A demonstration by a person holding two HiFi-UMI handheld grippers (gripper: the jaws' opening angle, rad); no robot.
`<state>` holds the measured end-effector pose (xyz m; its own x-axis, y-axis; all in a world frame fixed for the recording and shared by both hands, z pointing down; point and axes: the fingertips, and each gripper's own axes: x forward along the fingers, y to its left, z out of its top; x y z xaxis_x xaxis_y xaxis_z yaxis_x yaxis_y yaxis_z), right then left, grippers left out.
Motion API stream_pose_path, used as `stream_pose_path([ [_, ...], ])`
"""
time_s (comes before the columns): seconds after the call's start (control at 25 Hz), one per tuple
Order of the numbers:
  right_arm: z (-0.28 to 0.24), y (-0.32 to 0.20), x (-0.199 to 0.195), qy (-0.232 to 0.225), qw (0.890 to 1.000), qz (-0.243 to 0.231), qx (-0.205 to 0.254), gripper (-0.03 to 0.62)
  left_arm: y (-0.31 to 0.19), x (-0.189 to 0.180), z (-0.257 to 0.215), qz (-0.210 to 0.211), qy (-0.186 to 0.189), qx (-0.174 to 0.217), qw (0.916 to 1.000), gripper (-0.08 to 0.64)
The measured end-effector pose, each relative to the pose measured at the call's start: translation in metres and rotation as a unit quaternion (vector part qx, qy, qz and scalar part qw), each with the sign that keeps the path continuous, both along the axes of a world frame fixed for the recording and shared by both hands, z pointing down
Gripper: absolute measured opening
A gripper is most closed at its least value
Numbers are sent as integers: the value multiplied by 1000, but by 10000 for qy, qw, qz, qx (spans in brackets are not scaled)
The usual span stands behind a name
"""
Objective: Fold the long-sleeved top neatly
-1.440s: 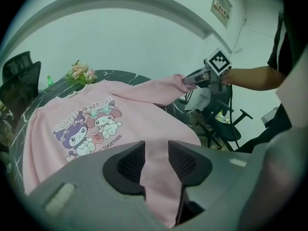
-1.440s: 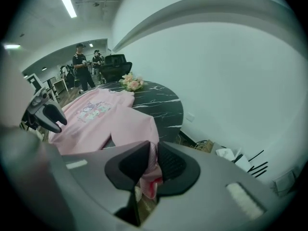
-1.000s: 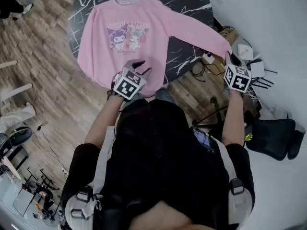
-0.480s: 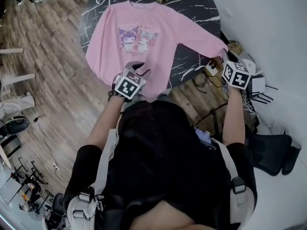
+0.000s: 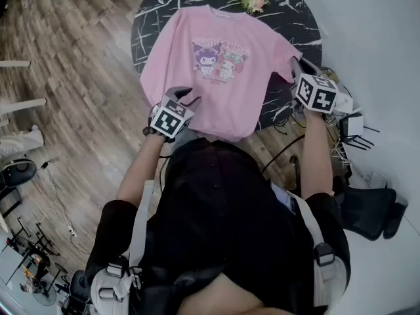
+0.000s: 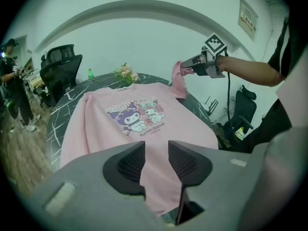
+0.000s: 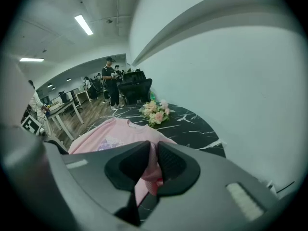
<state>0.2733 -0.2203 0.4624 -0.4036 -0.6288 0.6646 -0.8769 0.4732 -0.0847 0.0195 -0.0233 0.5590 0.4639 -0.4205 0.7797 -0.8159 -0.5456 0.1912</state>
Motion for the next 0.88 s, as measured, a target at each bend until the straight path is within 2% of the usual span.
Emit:
stream_pose_path([
  [0.2,12,-2,-80,-6,9997,-128,-187,55,-3,-58,-1,-138,113,24,9998,161],
  [0.4,30,0,-156,34,9990,-300,-342,55,4,-106,4,-282,281,-114,9991,160],
  [0.56,44,0,-211,31,9984,-378,-412,55,9,-142,10,-283,279,-187,9990,160],
  [0.72,62,2,-254,135,9978,-421,-492,55,10,-175,15,-174,195,-232,9994,158],
  [0.88,78,2,-281,253,9972,-351,-603,55,8,-198,14,-125,265,-268,9992,158],
])
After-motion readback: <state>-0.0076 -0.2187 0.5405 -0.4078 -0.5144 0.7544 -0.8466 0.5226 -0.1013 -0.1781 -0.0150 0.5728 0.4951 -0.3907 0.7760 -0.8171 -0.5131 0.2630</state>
